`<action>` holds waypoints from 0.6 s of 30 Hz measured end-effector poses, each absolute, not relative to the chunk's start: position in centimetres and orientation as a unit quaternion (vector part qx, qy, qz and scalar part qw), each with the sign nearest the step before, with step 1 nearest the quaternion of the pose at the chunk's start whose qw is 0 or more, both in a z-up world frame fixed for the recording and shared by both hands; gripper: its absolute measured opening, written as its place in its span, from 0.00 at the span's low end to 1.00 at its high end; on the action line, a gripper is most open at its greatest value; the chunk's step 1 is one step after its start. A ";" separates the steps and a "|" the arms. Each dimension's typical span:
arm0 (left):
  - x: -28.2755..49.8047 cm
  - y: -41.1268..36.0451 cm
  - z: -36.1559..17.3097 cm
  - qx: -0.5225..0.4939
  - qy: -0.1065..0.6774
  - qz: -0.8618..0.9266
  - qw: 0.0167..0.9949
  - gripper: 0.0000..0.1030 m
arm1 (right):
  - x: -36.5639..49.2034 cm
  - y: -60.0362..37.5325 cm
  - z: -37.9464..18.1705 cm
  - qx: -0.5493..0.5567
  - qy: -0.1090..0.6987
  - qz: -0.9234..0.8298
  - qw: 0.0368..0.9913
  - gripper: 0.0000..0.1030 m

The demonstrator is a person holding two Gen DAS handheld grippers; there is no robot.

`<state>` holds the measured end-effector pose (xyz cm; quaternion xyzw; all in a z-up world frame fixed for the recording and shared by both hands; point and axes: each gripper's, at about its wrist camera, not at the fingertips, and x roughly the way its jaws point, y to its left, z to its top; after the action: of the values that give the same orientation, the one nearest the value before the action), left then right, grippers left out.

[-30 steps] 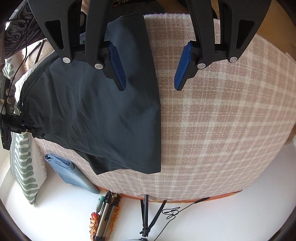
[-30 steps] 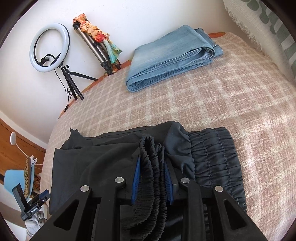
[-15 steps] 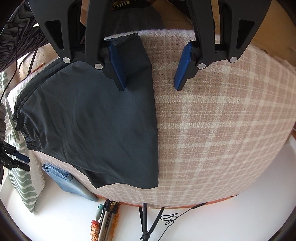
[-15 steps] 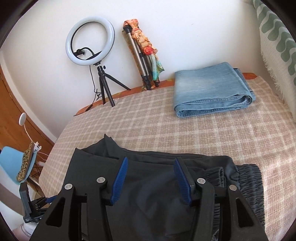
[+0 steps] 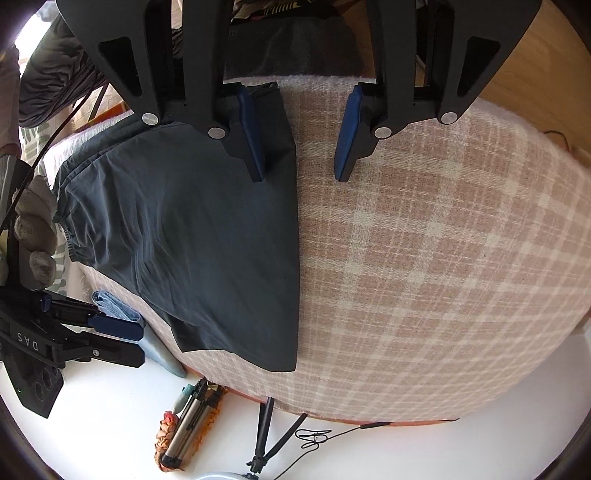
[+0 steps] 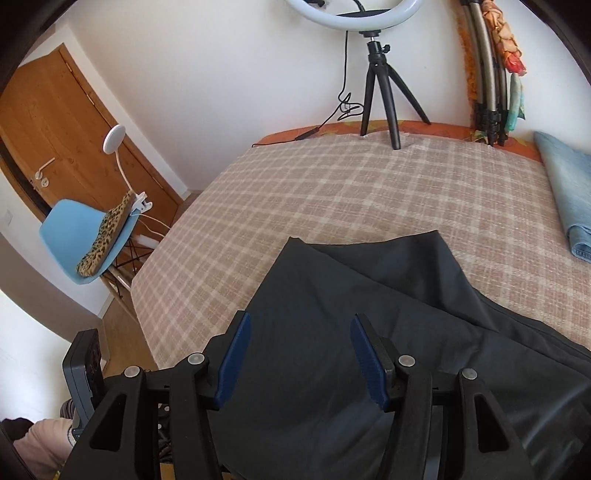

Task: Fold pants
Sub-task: 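Open both tools and release the folded waistband onto the trousers, then grasp the trouser edge with the left tool while the right tool grasps beside it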

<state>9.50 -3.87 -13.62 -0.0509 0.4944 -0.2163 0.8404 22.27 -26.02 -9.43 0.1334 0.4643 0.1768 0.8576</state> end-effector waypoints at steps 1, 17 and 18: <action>9.5 -3.7 -13.6 -0.059 0.497 -0.218 0.838 0.34 | 23.2 -25.1 -10.0 0.136 0.476 0.180 0.850 0.57; 9.5 -4.8 -13.6 -0.073 0.497 -0.252 0.827 0.12 | 30.8 -16.4 -14.6 0.042 0.589 0.117 0.798 0.57; 9.5 -4.9 -13.6 -0.072 0.497 -0.253 0.827 0.12 | 31.1 -16.2 -14.7 0.041 0.593 0.113 0.797 0.57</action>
<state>9.51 -4.92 -13.62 -0.0723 0.4970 -0.2531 0.8268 31.15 -16.22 -14.71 0.0406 0.5926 0.1127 0.7965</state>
